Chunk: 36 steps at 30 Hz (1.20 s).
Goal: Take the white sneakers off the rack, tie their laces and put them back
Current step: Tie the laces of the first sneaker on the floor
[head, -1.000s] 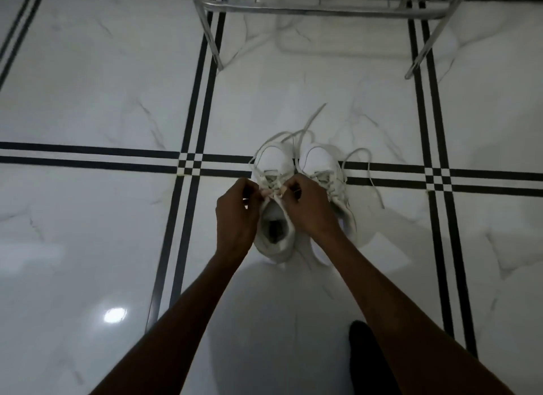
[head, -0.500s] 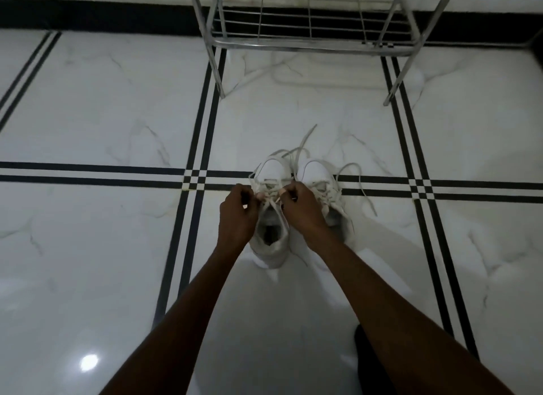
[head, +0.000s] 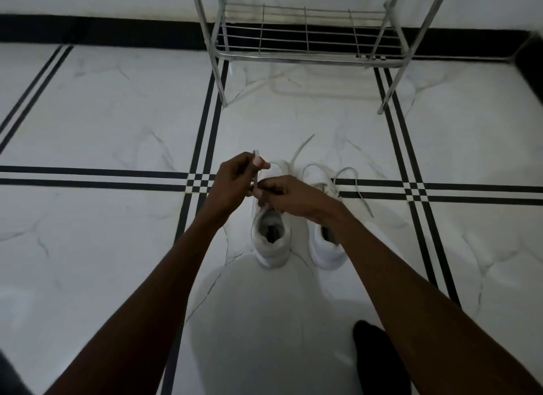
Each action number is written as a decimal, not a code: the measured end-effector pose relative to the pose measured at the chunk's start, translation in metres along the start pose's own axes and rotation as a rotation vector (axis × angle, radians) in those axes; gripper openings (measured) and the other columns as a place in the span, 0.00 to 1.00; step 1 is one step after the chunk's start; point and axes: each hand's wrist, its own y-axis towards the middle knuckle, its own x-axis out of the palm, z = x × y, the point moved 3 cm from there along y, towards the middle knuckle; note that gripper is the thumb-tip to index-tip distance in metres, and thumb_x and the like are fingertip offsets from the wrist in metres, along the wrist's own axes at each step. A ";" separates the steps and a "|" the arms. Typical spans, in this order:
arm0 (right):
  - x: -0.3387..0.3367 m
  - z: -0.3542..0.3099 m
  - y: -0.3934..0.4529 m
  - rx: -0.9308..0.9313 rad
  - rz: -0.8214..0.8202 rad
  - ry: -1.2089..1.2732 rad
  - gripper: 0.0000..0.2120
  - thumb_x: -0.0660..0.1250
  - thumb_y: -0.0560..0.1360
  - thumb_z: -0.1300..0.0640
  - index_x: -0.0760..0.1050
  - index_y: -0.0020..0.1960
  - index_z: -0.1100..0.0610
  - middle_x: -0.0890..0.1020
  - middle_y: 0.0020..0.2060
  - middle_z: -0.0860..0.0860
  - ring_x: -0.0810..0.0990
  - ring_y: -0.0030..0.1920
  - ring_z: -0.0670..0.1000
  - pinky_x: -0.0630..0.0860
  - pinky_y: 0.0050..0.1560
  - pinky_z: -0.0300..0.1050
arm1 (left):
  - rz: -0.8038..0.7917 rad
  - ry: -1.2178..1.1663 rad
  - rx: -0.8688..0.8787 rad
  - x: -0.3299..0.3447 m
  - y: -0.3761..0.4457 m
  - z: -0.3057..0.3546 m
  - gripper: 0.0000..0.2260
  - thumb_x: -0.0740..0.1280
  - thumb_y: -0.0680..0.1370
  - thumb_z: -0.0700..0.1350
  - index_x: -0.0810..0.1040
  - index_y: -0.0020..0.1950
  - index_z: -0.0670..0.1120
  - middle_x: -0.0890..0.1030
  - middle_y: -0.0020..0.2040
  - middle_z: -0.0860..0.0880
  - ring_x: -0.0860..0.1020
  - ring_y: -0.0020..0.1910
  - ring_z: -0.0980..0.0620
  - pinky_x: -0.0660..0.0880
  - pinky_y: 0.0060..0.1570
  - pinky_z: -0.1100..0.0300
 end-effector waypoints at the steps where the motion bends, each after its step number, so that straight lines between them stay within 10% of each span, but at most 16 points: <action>1: -0.003 0.000 0.001 -0.017 0.041 -0.021 0.13 0.65 0.80 0.46 0.82 0.48 0.54 0.86 0.44 0.48 0.84 0.46 0.42 0.81 0.45 0.39 | -0.043 -0.008 -0.016 0.002 -0.001 -0.003 0.17 0.61 0.85 0.52 0.81 0.53 0.40 0.85 0.49 0.46 0.82 0.45 0.50 0.76 0.41 0.60; 3: -0.009 0.004 0.005 -0.041 0.144 -0.086 0.16 0.68 0.77 0.42 0.79 0.38 0.53 0.86 0.40 0.56 0.86 0.48 0.56 0.80 0.50 0.57 | -0.109 -0.005 -0.069 0.010 -0.007 -0.013 0.19 0.58 0.87 0.51 0.79 0.50 0.39 0.82 0.42 0.49 0.79 0.41 0.58 0.74 0.45 0.63; 9: -0.039 0.010 0.000 -0.071 0.273 -0.388 0.07 0.76 0.71 0.56 0.85 0.41 0.60 0.87 0.37 0.56 0.85 0.39 0.54 0.82 0.45 0.50 | -0.065 0.032 -0.135 0.018 -0.007 -0.025 0.18 0.60 0.86 0.51 0.81 0.53 0.39 0.84 0.43 0.52 0.82 0.42 0.63 0.75 0.43 0.72; 18: -0.035 0.029 -0.003 -0.056 0.645 0.295 0.08 0.79 0.66 0.63 0.86 0.44 0.62 0.88 0.40 0.57 0.88 0.42 0.55 0.85 0.50 0.54 | -0.069 0.268 -0.065 0.019 -0.001 -0.025 0.19 0.62 0.85 0.50 0.72 0.74 0.46 0.78 0.65 0.52 0.76 0.63 0.55 0.72 0.65 0.55; 26: -0.033 0.029 -0.007 0.035 0.493 0.651 0.12 0.74 0.75 0.61 0.81 0.54 0.70 0.86 0.49 0.64 0.87 0.49 0.57 0.84 0.50 0.46 | 0.178 0.531 0.095 -0.015 0.004 -0.028 0.18 0.63 0.81 0.59 0.83 0.48 0.45 0.78 0.49 0.47 0.71 0.55 0.49 0.67 0.57 0.55; 30: -0.045 0.040 -0.005 0.154 0.709 0.239 0.09 0.77 0.72 0.57 0.83 0.38 0.62 0.85 0.34 0.54 0.83 0.36 0.43 0.78 0.40 0.37 | 0.194 -0.022 -0.099 -0.037 0.004 -0.029 0.15 0.64 0.81 0.57 0.80 0.43 0.48 0.78 0.49 0.44 0.76 0.52 0.48 0.72 0.58 0.50; 36: -0.055 0.073 -0.022 0.256 0.853 -0.318 0.13 0.75 0.72 0.57 0.83 0.41 0.68 0.86 0.40 0.62 0.84 0.44 0.57 0.76 0.47 0.45 | 0.525 0.510 -0.454 -0.086 -0.033 -0.085 0.25 0.57 0.81 0.60 0.82 0.48 0.41 0.84 0.46 0.37 0.83 0.49 0.36 0.80 0.55 0.40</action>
